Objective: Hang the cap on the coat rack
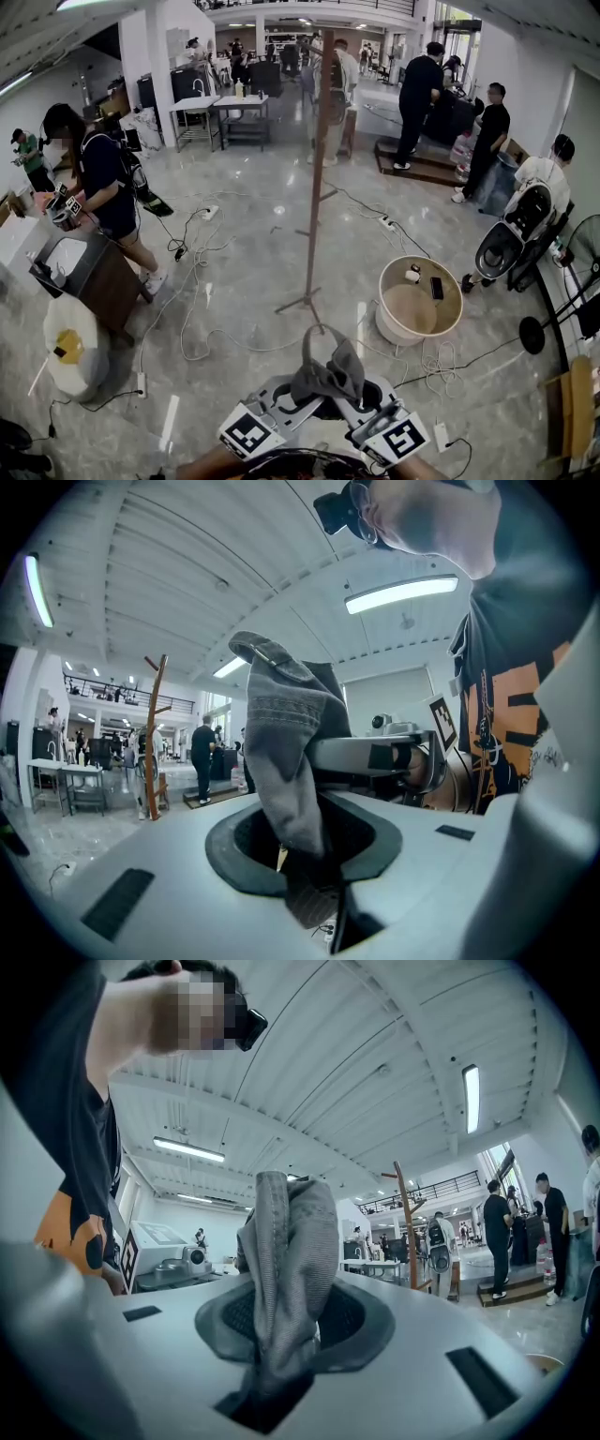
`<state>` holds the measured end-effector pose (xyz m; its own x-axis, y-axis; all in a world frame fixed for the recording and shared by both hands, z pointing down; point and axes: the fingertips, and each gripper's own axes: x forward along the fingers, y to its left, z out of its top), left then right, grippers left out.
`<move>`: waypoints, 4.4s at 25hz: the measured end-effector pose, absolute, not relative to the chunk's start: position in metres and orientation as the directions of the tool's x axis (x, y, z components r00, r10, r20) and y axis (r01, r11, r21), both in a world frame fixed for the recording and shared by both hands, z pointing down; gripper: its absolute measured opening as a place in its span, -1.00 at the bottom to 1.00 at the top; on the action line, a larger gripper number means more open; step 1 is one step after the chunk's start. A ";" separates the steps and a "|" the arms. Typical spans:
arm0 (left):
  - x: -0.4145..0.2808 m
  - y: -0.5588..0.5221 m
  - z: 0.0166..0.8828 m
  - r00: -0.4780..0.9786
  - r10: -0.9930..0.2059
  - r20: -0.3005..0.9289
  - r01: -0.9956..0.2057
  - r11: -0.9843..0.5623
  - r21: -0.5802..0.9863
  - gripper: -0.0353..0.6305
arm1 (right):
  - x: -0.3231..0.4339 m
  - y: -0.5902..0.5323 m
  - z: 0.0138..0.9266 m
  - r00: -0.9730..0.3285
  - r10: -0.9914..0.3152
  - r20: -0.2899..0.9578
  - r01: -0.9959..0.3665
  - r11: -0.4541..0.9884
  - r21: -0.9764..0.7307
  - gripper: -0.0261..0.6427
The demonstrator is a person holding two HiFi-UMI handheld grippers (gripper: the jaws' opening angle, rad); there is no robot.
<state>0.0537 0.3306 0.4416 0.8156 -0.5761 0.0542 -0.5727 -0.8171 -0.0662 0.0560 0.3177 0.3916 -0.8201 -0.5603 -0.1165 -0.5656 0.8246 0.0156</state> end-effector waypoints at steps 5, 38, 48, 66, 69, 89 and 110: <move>0.079 0.325 0.438 0.808 -0.586 0.064 -0.581 -0.810 -0.081 -0.58 | 0.082 0.312 0.390 -0.818 -0.563 -0.121 -0.568 0.823 0.011 -0.58; 0.059 0.128 0.431 0.797 -0.601 0.054 -0.594 -0.797 -0.108 -0.59 | 0.064 0.115 0.390 -0.821 -0.562 -0.099 -0.567 0.823 0.030 -0.61; -0.019 0.037 0.439 0.811 -0.584 0.042 -0.576 -0.809 -0.117 -0.59 | -0.009 0.022 0.406 -0.797 -0.600 -0.076 -0.602 0.798 0.012 -0.62; -0.035 -0.106 0.438 0.799 -0.601 0.041 -0.594 -0.797 -0.113 -0.59 | -0.023 -0.121 0.406 -0.807 -0.581 -0.103 -0.584 0.812 -0.008 -0.62; -0.021 -0.136 0.429 0.797 -0.603 0.034 -0.595 -0.793 -0.134 -0.59 | -0.008 -0.152 0.399 -0.809 -0.577 -0.110 -0.580 0.815 -0.009 -0.62; -0.018 -0.283 0.415 0.777 -0.629 -0.002 -0.625 -0.772 -0.116 -0.59 | -0.005 -0.298 0.389 -0.828 -0.547 -0.122 -0.553 0.833 0.014 -0.62; -0.027 -0.360 0.450 0.802 -0.594 0.063 -0.590 -0.805 -0.067 -0.59 | -0.012 -0.383 0.428 -0.794 -0.607 -0.025 -0.607 0.795 -0.019 -0.62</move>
<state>-0.0271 -0.3604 0.4503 0.8023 -0.5937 0.0625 -0.5902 -0.8045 -0.0666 -0.0123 -0.3834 0.4278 -0.7941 -0.6072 -0.0250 -0.6069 0.7945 -0.0186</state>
